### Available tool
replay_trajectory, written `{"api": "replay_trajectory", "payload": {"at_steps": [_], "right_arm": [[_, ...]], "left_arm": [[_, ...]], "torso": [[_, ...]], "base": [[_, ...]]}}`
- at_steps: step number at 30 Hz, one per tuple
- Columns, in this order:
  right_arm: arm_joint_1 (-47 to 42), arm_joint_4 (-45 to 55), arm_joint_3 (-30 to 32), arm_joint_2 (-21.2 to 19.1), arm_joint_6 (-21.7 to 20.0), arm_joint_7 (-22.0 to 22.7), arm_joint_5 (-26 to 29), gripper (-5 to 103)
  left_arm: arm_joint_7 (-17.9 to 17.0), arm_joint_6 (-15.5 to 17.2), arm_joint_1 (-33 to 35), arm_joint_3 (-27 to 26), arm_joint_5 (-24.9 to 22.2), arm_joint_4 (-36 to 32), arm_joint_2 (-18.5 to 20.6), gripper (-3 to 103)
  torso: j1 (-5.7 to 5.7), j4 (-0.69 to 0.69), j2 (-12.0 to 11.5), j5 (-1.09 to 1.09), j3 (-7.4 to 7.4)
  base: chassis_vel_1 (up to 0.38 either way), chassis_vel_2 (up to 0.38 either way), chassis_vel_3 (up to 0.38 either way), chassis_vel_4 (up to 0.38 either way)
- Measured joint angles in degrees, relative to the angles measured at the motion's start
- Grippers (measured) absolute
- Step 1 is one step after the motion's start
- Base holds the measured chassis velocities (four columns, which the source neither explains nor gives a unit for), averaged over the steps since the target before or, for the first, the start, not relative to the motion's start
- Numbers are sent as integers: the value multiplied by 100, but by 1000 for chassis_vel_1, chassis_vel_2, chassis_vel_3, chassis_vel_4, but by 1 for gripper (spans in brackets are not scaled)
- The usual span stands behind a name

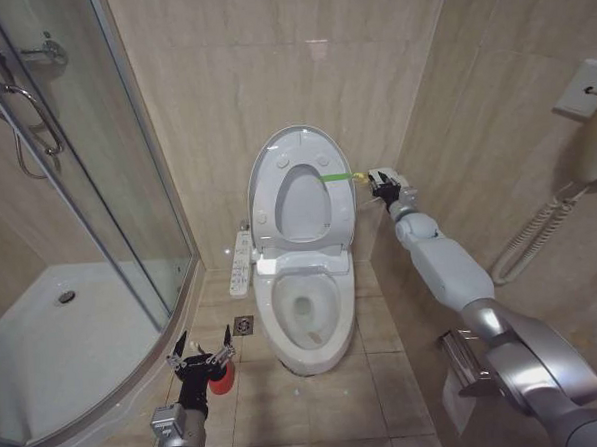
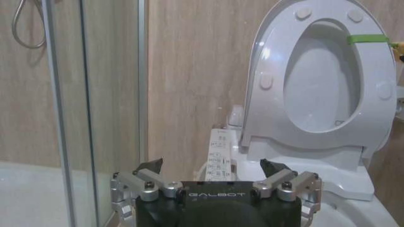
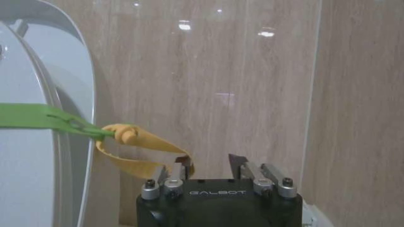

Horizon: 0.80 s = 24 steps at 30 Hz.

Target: Open the toilet lid, clean the toilet bowl with a toilet brush, close the toilet lid, and flush.

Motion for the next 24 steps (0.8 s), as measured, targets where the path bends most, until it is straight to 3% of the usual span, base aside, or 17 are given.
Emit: {"api": "replay_trajectory", "payload": {"at_steps": [5,6,12,13,18,19,24], "right_arm": [[-82,64,2,-56,10,-4,0,34],[-105,87,5,-74,14,-8,0,62],[-250,216,37,-179,70,-29,8,62],[-281,247,42,-199,80,-35,15,88],[-420,429,45,-314,107,-59,73,88],[-464,491,39,-348,107,-63,95,99],[-606,731,31,-425,95,-63,160,99]], "left_arm": [[0,0,0,0,0,0,0,100],[0,0,0,0,0,0,0,100],[0,0,0,0,0,0,0,100],[0,0,0,0,0,0,0,100],[0,0,0,0,0,0,0,100],[0,0,1,0,0,0,0,100],[0,0,0,0,0,0,0,100]], "torso": [[0,1,0,0,0],[0,1,0,0,0],[0,1,0,0,0],[0,1,0,0,0],[0,2,0,0,0],[0,2,0,0,0],[0,1,0,-1,0]], "base": [[0,0,0,0],[0,0,0,0],[0,0,0,0],[0,0,0,0],[0,0,0,0],[0,0,0,0],[0,0,0,0]]}}
